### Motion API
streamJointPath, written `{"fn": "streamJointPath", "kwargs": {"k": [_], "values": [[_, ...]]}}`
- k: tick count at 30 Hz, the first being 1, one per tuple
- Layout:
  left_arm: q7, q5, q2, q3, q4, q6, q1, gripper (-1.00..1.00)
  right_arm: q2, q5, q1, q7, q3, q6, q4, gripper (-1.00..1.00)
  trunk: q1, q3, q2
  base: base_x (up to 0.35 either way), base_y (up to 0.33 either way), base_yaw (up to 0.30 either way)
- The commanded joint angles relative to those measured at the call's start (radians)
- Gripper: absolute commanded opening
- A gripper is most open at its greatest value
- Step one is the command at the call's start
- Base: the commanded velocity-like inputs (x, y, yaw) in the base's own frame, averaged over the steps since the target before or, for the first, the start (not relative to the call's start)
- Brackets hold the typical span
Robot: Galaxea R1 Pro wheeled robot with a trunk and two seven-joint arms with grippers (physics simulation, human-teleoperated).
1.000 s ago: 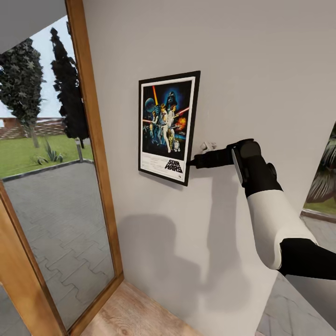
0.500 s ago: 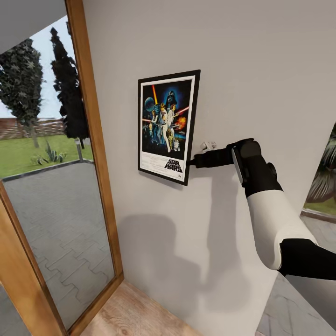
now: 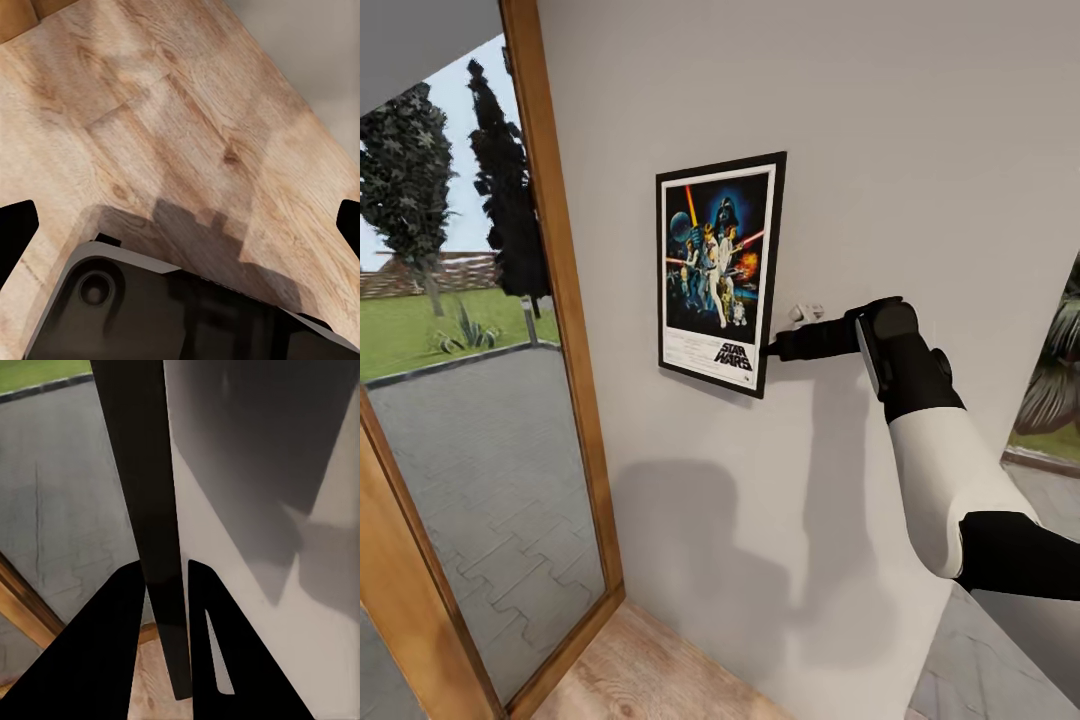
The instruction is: Pick up the poster from the kitchen countertop and hang it on one of the wall nails in the kitchen.
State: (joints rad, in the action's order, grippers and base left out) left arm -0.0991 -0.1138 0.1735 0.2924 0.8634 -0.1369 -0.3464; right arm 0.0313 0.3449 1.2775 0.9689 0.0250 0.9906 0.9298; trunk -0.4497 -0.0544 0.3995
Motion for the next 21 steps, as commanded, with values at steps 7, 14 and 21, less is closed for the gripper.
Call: {"fn": "streamJointPath", "kwargs": {"k": [7,14,21], "values": [[-0.01,-0.01,0.001,0.004,0.0,0.0,0.0,1.0,0.004,0.042,0.0,-0.04,0.003,0.003,-0.006,-1.0,0.0,0.0,0.001,0.0,0.0,0.0],[-0.01,-0.01,0.001,0.004,0.001,0.0,0.0,1.0,0.004,0.046,0.0,-0.043,0.004,0.005,-0.008,-1.0,0.0,0.0,0.001,0.0,0.0,0.0],[-0.01,-0.01,0.001,0.004,0.002,0.0,0.0,1.0,0.004,0.046,0.0,-0.043,0.005,0.005,-0.012,-1.0,0.0,0.0,0.001,0.0,0.0,0.0]]}}
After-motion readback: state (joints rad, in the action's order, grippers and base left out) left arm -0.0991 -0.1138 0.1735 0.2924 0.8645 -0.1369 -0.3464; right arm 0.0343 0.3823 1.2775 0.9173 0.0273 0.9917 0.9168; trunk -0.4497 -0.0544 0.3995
